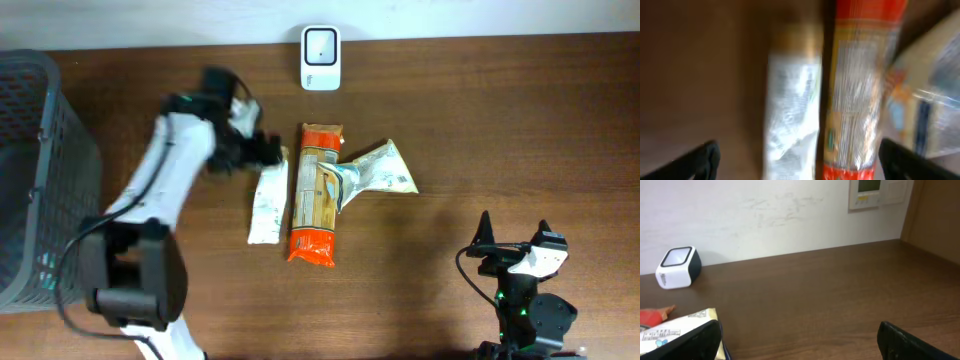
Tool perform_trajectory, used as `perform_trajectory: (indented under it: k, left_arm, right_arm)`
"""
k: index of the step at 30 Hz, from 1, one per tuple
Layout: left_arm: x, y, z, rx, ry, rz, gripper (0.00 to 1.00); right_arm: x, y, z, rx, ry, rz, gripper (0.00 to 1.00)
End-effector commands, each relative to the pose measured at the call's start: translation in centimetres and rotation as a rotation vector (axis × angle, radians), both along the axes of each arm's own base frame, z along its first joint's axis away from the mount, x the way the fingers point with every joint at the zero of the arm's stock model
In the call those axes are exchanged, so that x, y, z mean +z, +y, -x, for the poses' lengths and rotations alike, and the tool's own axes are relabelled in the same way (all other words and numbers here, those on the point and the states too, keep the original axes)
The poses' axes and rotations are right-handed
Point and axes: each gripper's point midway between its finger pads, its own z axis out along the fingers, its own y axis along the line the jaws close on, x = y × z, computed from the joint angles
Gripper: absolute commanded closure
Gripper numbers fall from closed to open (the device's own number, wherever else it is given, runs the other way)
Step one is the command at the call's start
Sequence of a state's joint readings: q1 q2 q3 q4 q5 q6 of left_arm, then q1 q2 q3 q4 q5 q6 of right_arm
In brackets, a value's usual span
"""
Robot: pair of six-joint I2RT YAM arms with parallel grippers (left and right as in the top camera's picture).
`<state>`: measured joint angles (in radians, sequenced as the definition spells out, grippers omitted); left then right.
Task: Scan the item barcode
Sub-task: 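Place the white tube on the table left of the pasta pack, then reach the left gripper into the basket and grasp a small green pack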
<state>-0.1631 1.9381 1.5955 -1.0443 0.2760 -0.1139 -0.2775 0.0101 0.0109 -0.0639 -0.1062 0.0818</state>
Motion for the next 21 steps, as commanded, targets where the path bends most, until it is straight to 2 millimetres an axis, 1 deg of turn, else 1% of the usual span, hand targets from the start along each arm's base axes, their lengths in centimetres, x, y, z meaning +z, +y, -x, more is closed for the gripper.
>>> perform_trajectory:
  k: [1,2,3,4,5,6,7,8,9,10,11,12,13,14,15,16,17,18,19,20,21]
  left_arm:
    - [15.2,8.1,-4.6,0.184,-0.335,-0.164,0.01]
    - [19.4,11.6,-4.6,0.271,-0.428,-0.236,0.01]
    - [23.9,16.7,-3.6,0.4,-0.523,-0.336,0.01]
    - [26.5,21.0,-2.0,0.515,-0.572,-0.405,0.01]
    - [27.4,26.3,0.6,0.685,-0.558,-0.438,0.01]
    - [27.0,29.6,2.5,0.806,-0.52,-0.446,0.01]
    - [25.0,35.2,6.1,1.024,-0.424,-0.451,0.01]
    - [22.8,37.9,8.2,1.107,-0.351,-0.447,0.01]
    - [20.9,39.5,9.6,1.154,-0.299,-0.436,0.01]
    - [18.0,41.1,11.2,1.197,-0.226,-0.43,0.01]
    - [15.7,41.8,12.1,1.198,-0.175,-0.427,0.01]
    - [12.5,42.2,12.6,1.117,-0.131,-0.414,0.01]
    - [8.9,42.4,12.9,1.005,-0.104,-0.405,0.01]
    - [6.2,42.3,13.5,0.921,-0.07,-0.409,0.01]
    - [4.1,41.9,14.1,0.864,-0.038,-0.412,0.01]
    - [1.4,41.4,15.2,0.823,0.005,-0.41,0.0]
    - [0.0,41.1,15.7,0.824,0.022,-0.404,0.04]
    - [-1.4,40.6,16.2,0.823,0.039,-0.395,0.11]
    - [-2.6,40.0,16.6,0.82,0.058,-0.386,0.13]
    - [-3.1,39.8,16.8,0.819,0.065,-0.381,0.15]
    - [-3.5,39.5,17.0,0.818,0.074,-0.376,0.2]
  right_arm:
    - [-0.2,-0.2,0.0,-0.007,0.002,-0.002,0.01]
    - [-0.2,-0.1,0.0,-0.007,0.002,-0.002,0.01]
    - [-0.2,-0.1,0.0,-0.007,0.002,-0.002,0.01]
    - [-0.2,-0.2,0.0,-0.007,0.002,-0.002,0.01]
    - [-0.2,-0.1,0.0,-0.007,0.002,-0.002,0.01]
    - [-0.2,-0.1,0.0,-0.007,0.002,-0.002,0.01]
    - [-0.2,-0.2,0.0,-0.007,0.002,-0.002,0.01]
    - [-0.2,-0.2,0.0,-0.007,0.002,-0.002,0.01]
    - [-0.2,-0.2,0.0,-0.007,0.002,-0.002,0.01]
    - [-0.2,-0.2,0.0,-0.007,0.002,-0.002,0.01]
    - [-0.2,-0.2,0.0,-0.007,0.002,-0.002,0.01]
    - [-0.2,-0.2,0.0,-0.007,0.002,-0.002,0.01]
    - [-0.2,-0.2,0.0,-0.007,0.002,-0.002,0.01]
    - [-0.2,-0.2,0.0,-0.007,0.002,-0.002,0.01]
    - [-0.2,-0.2,0.0,-0.007,0.002,-0.002,0.01]
    - [-0.2,-0.2,0.0,-0.007,0.002,-0.002,0.01]
    - [-0.2,-0.2,0.0,-0.007,0.002,-0.002,0.01]
    - [-0.2,-0.2,0.0,-0.007,0.002,-0.002,0.01]
    - [-0.2,-0.1,0.0,-0.007,0.002,-0.002,0.01]
    - [-0.2,-0.2,0.0,-0.007,0.002,-0.002,0.01]
    - [-0.2,-0.1,0.0,-0.007,0.002,-0.002,0.01]
